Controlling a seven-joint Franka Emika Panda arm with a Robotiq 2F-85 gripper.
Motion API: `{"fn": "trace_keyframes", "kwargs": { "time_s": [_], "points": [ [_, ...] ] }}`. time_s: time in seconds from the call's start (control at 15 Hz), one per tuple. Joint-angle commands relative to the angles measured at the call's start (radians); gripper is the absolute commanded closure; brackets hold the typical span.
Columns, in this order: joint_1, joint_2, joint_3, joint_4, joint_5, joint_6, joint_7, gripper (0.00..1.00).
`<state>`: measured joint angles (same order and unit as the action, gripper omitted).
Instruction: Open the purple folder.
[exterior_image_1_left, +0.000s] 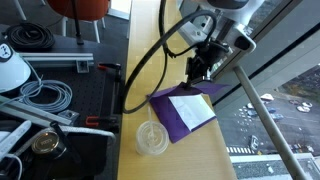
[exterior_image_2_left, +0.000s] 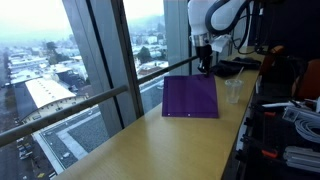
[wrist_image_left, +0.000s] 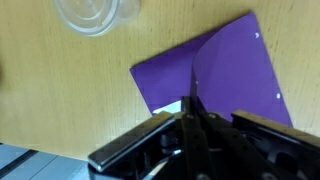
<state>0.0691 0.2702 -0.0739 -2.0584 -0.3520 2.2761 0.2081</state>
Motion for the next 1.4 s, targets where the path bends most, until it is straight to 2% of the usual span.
{"fn": "trace_keyframes", "kwargs": {
  "time_s": [0.0, 0.2, 0.47, 0.6, 0.93, 1.33],
  "points": [
    [0.069, -0.085, -0.009, -0.097, -0.207, -0.005, 0.158, 1.0],
    [0.112, -0.141, 0.008, -0.155, -0.437, -0.011, 0.311, 1.0],
    [0.129, -0.222, 0.067, -0.251, -0.749, -0.03, 0.529, 1.0],
    [0.122, -0.257, 0.107, -0.306, -0.836, -0.046, 0.61, 1.0],
    [0.116, -0.311, 0.176, -0.417, -0.896, -0.061, 0.732, 1.0],
    [0.117, -0.309, 0.216, -0.452, -0.879, -0.001, 0.825, 1.0]
  ]
}}
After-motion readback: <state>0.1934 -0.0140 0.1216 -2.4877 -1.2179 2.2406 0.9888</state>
